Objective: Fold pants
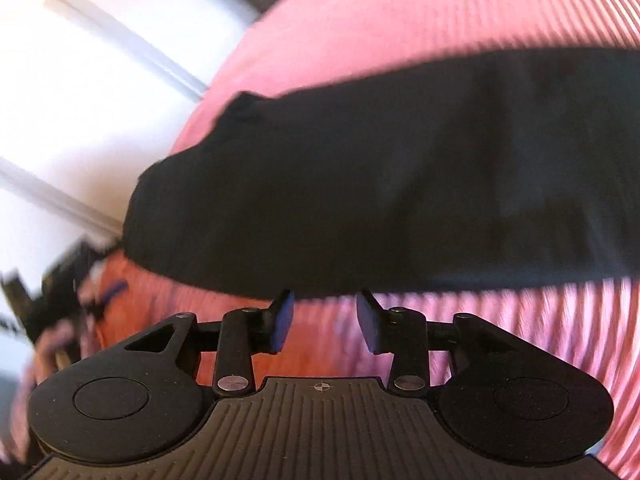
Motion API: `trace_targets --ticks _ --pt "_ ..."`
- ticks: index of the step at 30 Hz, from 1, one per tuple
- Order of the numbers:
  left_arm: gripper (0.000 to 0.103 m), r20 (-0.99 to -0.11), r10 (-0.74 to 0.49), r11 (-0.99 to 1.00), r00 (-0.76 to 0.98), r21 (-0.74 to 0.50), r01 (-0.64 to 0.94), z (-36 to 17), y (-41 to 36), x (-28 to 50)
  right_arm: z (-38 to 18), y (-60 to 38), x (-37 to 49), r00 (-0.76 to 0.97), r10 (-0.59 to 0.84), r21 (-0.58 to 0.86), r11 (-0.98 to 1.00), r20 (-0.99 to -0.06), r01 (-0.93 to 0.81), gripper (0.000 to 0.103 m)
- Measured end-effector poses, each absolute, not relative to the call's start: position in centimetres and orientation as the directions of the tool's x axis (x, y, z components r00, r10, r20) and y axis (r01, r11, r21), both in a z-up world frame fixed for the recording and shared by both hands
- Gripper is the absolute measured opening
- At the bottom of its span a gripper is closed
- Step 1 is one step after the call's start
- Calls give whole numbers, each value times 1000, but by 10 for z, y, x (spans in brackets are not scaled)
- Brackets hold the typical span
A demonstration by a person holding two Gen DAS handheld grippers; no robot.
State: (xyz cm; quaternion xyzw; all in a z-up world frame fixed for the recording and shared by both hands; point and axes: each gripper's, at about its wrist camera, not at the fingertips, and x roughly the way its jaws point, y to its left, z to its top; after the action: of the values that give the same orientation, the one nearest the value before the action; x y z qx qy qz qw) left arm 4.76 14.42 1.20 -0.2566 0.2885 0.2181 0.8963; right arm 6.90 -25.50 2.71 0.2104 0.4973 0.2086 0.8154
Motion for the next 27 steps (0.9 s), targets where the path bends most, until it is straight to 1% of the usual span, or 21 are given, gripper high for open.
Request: trace_targets --ticks 2,6,7,11,12,13,16,17,20,22,23,24,25,26,27 --pt "85 -617 309 772 724 -281 -570 14 145 62 43 -237 92 473 547 532 827 -691 -180 45" --pt "87 -639 365 691 677 -301 -657 13 147 97 54 -191 161 528 557 544 815 -641 -200 46" --pt "87 -635 395 681 664 -283 -675 12 148 103 53 -176 180 525 564 548 811 -638 -205 46" --pt "87 -617 503 695 605 -127 -707 -15 149 118 44 -119 257 496 554 529 823 -669 -206 45" --pt "87 -620 537 685 572 -76 -725 -25 153 120 42 -110 269 491 547 520 829 -678 -205 46" --pt "87 -634 554 667 540 -50 -743 -32 161 123 40 -101 282 484 543 514 833 -687 -204 46" --pt "87 -651 540 607 534 -138 -782 -35 187 122 23 -84 315 443 534 515 839 -720 -176 53" --pt "87 -635 556 594 536 -147 -791 -34 190 121 17 -77 322 429 541 522 835 -723 -173 52" --pt "87 -609 587 607 534 -106 -788 -37 186 125 -2 -72 336 353 583 564 809 -732 -166 52" --pt "90 -609 575 615 546 -120 -780 -40 187 127 -7 -62 342 341 553 515 833 -760 -204 53" --pt "91 -610 572 613 548 -126 -780 -40 187 126 -10 -60 343 334 558 512 830 -760 -220 52" --pt "92 -611 567 614 553 -134 -778 -40 189 125 -13 -58 344 312 576 529 818 -756 -226 48" --pt "93 -611 564 616 556 -138 -776 -39 188 124 -15 -55 345 281 600 554 800 -749 -230 36" --pt "93 -614 560 616 556 -140 -775 -38 187 124 -11 -50 343 288 590 531 806 -754 -263 27" --pt "93 -614 557 616 559 -146 -774 -38 187 123 -6 -44 341 311 572 483 815 -759 -321 26"
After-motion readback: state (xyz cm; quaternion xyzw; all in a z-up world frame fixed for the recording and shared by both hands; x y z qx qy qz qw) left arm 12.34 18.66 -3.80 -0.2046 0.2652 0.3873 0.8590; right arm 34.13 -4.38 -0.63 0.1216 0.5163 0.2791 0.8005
